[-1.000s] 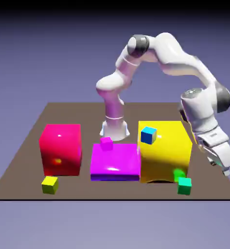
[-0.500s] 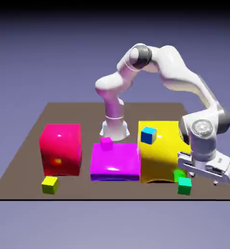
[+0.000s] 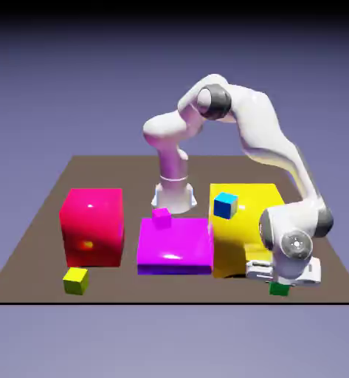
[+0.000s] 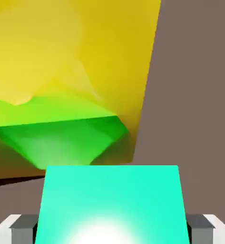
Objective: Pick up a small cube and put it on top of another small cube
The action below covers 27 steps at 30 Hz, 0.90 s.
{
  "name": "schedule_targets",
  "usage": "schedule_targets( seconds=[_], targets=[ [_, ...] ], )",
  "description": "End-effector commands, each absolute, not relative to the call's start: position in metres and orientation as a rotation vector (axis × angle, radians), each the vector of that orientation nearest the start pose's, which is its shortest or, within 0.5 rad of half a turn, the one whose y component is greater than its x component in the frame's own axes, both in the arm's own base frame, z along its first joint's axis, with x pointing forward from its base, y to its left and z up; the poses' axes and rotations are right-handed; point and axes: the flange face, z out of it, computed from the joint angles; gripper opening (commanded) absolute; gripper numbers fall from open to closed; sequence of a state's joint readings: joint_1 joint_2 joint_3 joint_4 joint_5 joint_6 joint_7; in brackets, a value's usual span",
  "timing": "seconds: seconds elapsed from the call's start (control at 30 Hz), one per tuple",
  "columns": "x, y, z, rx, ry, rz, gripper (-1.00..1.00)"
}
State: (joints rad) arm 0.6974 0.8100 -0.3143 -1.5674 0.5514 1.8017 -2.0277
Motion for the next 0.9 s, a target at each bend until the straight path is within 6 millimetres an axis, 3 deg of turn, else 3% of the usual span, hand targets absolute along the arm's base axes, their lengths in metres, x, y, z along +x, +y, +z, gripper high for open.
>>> schedule_targets(
  seconds=[0.0, 0.07, 0.13, 0.37, 0.63, 0.87],
  targets=[
    [0.575, 0.295, 0.174, -1.214, -2.292, 0.221, -1.00],
    [0.589, 0.254, 0.192, -1.315, -2.250, 0.285, -1.00],
    [0.586, 0.222, 0.211, -1.327, -2.254, 0.296, -1.00],
    [0.553, 0.115, 0.266, -1.345, -2.254, 0.327, -1.00],
    [0.480, 0.012, 0.303, -1.310, -2.247, 0.339, -1.00],
    [0.397, -0.049, 0.312, -1.226, -2.256, 0.324, -1.00]
  ],
)
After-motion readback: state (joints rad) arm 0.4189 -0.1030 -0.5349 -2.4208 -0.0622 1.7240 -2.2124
